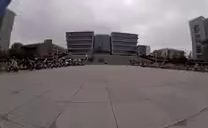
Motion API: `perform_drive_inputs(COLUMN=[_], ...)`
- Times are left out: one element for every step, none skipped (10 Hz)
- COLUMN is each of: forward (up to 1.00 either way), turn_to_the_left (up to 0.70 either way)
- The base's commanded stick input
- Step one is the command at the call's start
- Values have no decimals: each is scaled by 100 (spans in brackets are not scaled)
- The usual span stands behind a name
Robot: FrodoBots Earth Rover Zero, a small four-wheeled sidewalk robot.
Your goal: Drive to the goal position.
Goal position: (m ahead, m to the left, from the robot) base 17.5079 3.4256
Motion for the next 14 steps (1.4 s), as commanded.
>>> perform_drive_inputs(forward=[70, 70, 70, 70, 70, 70, 70, 70, 70, 70, 70, 70, 70, 70], turn_to_the_left=[0, 0, 0, 0, 0, 0, 0, 0, 0, 0, 0, 0, 0, 0])
